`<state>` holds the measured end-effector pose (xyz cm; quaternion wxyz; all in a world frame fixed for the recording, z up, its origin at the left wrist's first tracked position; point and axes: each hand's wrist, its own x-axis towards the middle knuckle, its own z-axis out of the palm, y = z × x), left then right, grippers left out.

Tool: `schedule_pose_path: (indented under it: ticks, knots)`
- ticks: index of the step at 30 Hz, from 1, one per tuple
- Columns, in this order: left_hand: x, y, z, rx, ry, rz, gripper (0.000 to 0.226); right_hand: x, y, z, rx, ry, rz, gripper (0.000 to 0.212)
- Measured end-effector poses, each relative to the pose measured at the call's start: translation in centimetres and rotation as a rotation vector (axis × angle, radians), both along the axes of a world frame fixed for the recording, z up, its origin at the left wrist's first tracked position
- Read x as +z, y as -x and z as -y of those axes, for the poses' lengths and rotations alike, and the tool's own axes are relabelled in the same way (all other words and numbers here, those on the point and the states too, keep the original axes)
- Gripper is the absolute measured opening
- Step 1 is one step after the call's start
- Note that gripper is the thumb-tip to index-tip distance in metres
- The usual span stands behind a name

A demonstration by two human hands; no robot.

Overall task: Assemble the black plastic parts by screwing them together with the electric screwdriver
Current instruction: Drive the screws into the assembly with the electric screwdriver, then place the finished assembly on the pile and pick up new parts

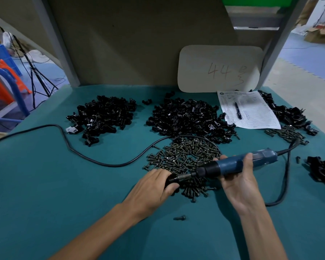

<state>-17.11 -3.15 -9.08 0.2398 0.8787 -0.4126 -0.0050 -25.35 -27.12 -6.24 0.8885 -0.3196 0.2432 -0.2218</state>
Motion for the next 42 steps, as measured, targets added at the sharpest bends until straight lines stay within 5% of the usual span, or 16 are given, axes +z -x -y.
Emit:
schedule_pose_path:
  ticks: [10, 13, 20, 27, 29, 31, 34, 38, 42]
  knots:
    - [0.6, 0.5, -0.4, 0.026, 0.134, -0.002, 0.034, 0.8, 0.3, 0.5, -0.051, -0.002, 0.009, 0.076]
    - [0.6, 0.9, -0.6, 0.064, 0.197, 0.012, 0.034, 1.4, 0.9, 2.1, -0.116, 0.079, -0.097, 0.055]
    - [0.6, 0.4, -0.5, 0.149, 0.221, -0.034, 0.046, 1.4, 2.6, 3.8, -0.089, 0.818, -0.66, 0.052]
    - [0.8, 0.4, -0.8, 0.189, 0.256, -0.054, 0.044, 1.1, 2.5, 0.7, -0.158, 1.574, -0.896, 0.066]
    - [1.0, 0.4, -0.3, 0.148, 0.244, 0.005, 0.045, 2.7, 2.4, -0.8, -0.034, 1.569, -0.638, 0.061]
    - [1.4, 0.3, 0.4, 0.058, 0.249, 0.12, 0.041, 4.2, 2.3, -3.2, 0.314, 1.425, -0.382, 0.056]
    - [2.2, 0.4, 1.8, -0.088, 0.319, 0.249, 0.041, 4.2, 2.1, -5.8, 0.529, 1.447, -0.274, 0.054]
    - [2.0, 0.1, 2.4, -0.097, 0.352, 0.162, 0.066, 3.9, 3.0, -4.5, 0.317, 1.46, -0.287, 0.037]
    - [1.1, -0.6, 0.7, -0.058, 0.238, 0.199, 0.075, 3.5, 6.8, 2.3, -0.038, 1.406, -0.559, 0.032]
